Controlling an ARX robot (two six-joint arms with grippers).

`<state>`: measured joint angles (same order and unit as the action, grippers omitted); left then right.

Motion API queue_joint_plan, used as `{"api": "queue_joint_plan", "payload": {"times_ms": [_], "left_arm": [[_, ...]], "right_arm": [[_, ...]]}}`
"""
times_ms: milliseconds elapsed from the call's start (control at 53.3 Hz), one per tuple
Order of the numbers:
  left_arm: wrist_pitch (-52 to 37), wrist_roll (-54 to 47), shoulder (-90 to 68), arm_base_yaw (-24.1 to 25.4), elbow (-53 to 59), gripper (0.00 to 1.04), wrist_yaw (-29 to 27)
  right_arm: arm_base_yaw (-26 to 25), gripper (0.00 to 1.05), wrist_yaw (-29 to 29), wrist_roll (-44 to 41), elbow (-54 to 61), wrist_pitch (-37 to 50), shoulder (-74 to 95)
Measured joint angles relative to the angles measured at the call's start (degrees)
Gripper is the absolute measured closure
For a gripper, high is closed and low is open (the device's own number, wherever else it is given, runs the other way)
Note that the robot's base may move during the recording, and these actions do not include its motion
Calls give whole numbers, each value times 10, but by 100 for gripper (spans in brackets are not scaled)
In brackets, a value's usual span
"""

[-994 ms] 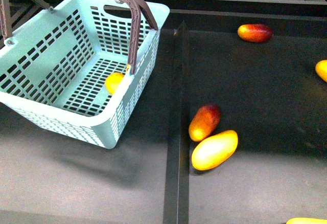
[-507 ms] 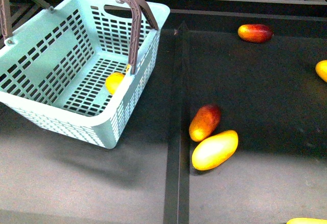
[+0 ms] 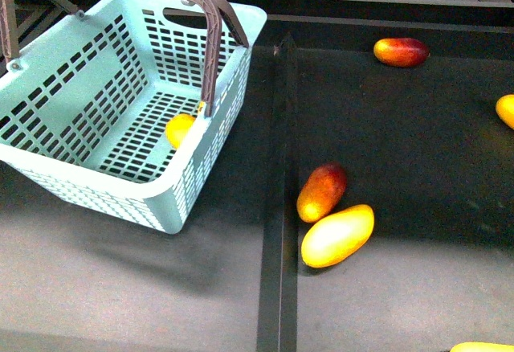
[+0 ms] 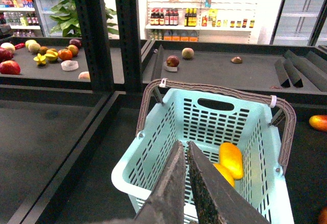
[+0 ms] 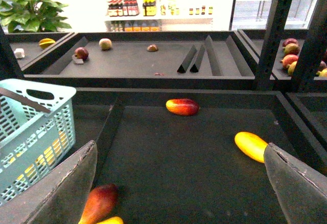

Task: Pick lemon and mango into basket

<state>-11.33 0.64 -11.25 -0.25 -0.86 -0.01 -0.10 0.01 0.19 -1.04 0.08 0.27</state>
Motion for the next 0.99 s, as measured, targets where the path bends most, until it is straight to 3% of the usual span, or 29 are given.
{"api": "queue_joint_plan", "payload": {"times_ms": [94,206,732,994], "left_arm": [[18,0,17,0,0,102,0],[107,0,95,0,0,102,0],[112,0,109,0,0,101,0],[112,0,109,0,0,50,0]], "right_arm": [[0,9,0,0,0,0,0],[0,9,0,0,0,0,0],[0,9,0,0,0,0,0],[0,9,0,0,0,0,0]]}}
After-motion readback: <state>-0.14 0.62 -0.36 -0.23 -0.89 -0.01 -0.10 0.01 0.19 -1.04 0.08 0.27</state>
